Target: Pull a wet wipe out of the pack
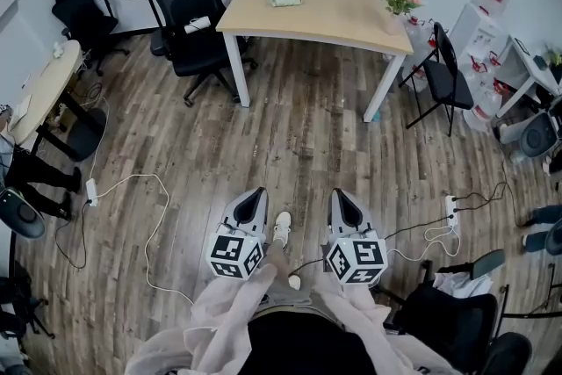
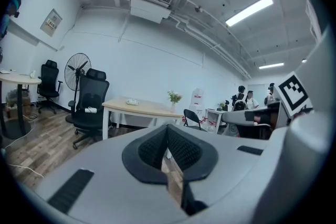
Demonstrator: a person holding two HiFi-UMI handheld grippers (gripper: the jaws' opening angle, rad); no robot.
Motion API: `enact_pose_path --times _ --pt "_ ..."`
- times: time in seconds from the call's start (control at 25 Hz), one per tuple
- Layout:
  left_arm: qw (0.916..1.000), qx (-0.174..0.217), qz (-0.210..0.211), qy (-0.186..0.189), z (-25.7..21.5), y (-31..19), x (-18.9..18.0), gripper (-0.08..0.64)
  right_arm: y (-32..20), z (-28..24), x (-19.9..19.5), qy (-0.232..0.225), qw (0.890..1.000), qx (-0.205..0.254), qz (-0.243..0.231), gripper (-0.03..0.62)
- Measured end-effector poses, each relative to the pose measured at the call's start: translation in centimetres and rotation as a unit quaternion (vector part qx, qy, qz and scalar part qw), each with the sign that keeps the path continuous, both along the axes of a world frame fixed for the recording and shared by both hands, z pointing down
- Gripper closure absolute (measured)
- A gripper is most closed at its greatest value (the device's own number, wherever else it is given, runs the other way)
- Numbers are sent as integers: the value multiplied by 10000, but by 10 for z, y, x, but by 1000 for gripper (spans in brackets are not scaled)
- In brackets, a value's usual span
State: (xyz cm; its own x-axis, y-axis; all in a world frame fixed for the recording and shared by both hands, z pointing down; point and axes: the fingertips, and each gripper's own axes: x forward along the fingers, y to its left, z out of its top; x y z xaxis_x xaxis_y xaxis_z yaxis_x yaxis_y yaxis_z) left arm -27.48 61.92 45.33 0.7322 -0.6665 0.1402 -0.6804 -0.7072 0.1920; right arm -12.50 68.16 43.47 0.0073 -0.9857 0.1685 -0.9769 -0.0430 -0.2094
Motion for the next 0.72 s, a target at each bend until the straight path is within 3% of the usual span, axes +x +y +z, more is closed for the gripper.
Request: enact_pose_path --times 0.4,0.72 --pt "9999 -56 128 48 -4 -51 44 549 -62 -2 28 17 9999 -81 -144 583" --pt "9998 -173 18 59 -10 -98 51 549 -115 -8 39 -40 9996 -137 -232 583"
